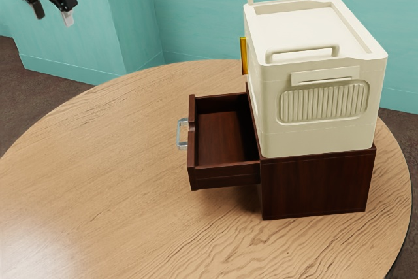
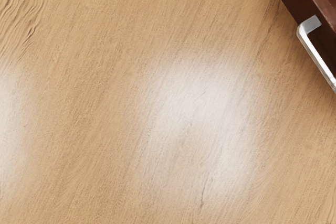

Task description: Push the drawer handle with one arm to close the drawer

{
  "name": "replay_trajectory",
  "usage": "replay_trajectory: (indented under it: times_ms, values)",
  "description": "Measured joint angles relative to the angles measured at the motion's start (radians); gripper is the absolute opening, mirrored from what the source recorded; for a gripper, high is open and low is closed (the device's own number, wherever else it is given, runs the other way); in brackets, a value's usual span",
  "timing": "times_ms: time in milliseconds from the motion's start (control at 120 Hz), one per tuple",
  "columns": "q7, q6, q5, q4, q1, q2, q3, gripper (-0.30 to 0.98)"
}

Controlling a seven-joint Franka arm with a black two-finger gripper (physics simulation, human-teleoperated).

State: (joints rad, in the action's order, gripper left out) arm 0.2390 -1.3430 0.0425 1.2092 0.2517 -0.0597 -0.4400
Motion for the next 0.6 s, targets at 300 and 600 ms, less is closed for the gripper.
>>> replay_trajectory:
  times_ms: [300, 600]
  values:
    - [0.015, -0.036, 0.068, 0.228, 0.081, -0.013, 0.014, 0.03]
    - [0.026, -0.235, 0.094, 0.495, 0.09, -0.012, 0.012, -0.08]
